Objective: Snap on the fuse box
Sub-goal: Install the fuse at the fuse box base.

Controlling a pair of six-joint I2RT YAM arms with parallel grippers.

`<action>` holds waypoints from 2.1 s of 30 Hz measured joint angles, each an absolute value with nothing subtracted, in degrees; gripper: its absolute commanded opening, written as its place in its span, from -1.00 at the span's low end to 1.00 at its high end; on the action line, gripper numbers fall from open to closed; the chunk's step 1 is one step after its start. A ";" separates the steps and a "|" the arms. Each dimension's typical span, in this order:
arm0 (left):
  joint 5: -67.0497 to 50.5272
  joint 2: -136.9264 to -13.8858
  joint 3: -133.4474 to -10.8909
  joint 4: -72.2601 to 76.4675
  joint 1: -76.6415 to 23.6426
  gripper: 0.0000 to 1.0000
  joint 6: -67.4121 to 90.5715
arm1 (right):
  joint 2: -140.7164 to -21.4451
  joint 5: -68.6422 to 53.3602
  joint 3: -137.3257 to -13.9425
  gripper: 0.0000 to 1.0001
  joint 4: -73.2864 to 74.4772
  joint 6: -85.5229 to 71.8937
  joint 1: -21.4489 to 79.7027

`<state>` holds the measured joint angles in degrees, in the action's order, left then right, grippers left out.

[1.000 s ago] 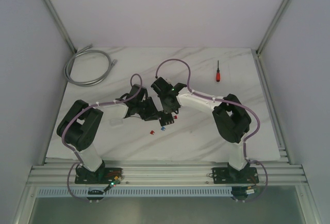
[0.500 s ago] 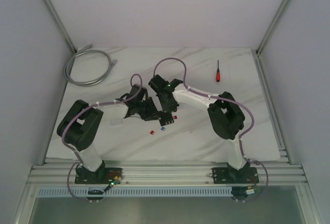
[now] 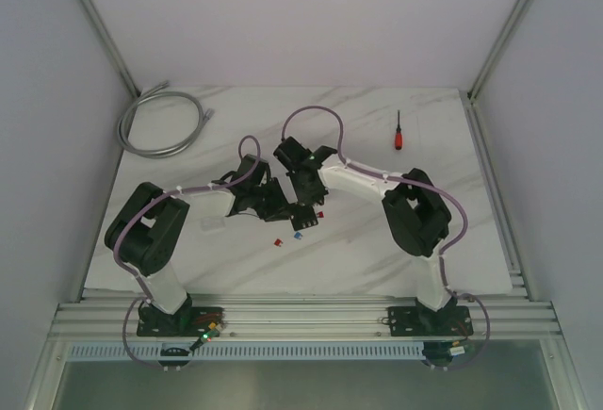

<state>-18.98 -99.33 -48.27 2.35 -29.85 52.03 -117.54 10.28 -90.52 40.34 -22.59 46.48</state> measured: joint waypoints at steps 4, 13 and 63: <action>-18.81 -99.29 -48.27 2.39 -29.93 -0.23 52.07 | -114.72 10.09 -86.67 -0.67 36.32 -22.50 46.48; -18.79 -99.29 -48.27 2.55 -29.98 -0.21 52.34 | -110.21 9.47 -83.11 -0.44 34.50 -22.83 46.48; -14.50 -93.89 -48.27 -0.60 -30.28 -0.08 52.29 | -108.27 7.46 -80.64 -0.40 32.56 -24.84 45.71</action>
<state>-14.50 -93.89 -48.27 -0.60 -30.28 52.29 -108.27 7.46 -80.64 32.56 -24.84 45.71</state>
